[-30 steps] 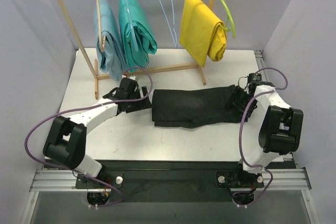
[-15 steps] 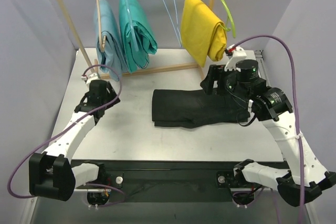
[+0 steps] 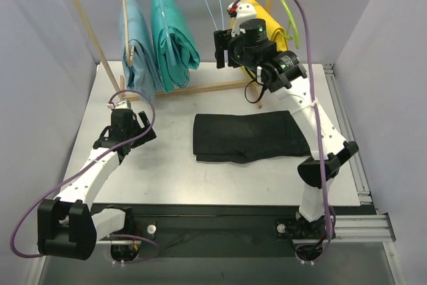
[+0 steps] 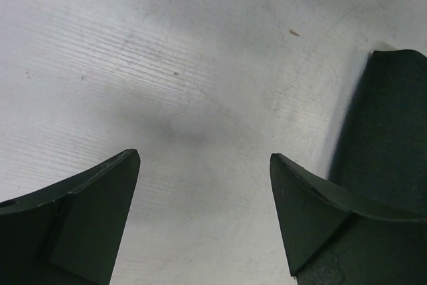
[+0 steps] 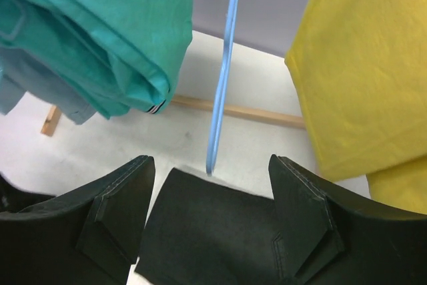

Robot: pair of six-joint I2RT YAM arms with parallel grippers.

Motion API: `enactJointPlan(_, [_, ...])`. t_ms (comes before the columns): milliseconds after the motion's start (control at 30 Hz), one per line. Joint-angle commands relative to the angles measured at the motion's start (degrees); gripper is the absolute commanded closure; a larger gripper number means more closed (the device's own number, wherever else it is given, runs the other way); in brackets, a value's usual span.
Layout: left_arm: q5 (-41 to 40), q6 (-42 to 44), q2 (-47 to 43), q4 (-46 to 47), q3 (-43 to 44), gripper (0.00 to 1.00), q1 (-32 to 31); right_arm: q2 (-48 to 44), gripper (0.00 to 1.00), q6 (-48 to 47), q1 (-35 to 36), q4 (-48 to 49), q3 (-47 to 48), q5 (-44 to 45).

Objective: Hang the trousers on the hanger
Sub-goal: Pick up the hanger from the clothesline.

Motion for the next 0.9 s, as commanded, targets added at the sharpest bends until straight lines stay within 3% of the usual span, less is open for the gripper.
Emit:
enactJointPlan(0, [3.93, 1.72, -2.32, 4.47, -0.62, 0.1, -0.1, 3.5, 0.3, -4.1, 0.27, 5.12, 4.67, 4.19])
enactJointPlan(200, [4.54, 1.89, -1.88, 4.74, -0.19, 0.11, -0.1, 7.89, 0.32, -7.96, 0.18, 9.61, 5.37, 7.54])
enactJointPlan(300, [4.81, 3.47, -1.88, 4.39, 0.6, 0.13, -0.1, 8.42, 0.38, -8.85, 0.27, 11.54, 5.9, 7.98])
enactJointPlan(400, [5.07, 5.14, -1.53, 4.21, 1.31, 0.14, -0.1, 8.69, 0.46, -10.08, 0.1, 12.95, 5.9, 9.21])
enactJointPlan(500, [5.51, 5.85, -0.39, 3.51, 2.27, 0.14, -0.18, 8.86, 0.61, -10.78, -0.08, 13.21, 5.9, 9.47])
enactJointPlan(533, [5.77, 5.94, -0.13, 3.42, 2.54, 0.14, -0.18, 8.95, 0.7, -10.87, -0.08, 13.3, 5.99, 9.39])
enactJointPlan(633, [6.65, 6.02, 0.49, 4.03, 2.72, 0.14, -0.18, 8.69, 0.83, -11.31, 0.01, 14.09, 6.08, 8.42])
enactJointPlan(867, [6.83, 6.02, 1.46, 5.53, 3.51, 0.14, -0.18, 7.55, 0.96, -12.8, 0.44, 16.55, 6.87, 10.0])
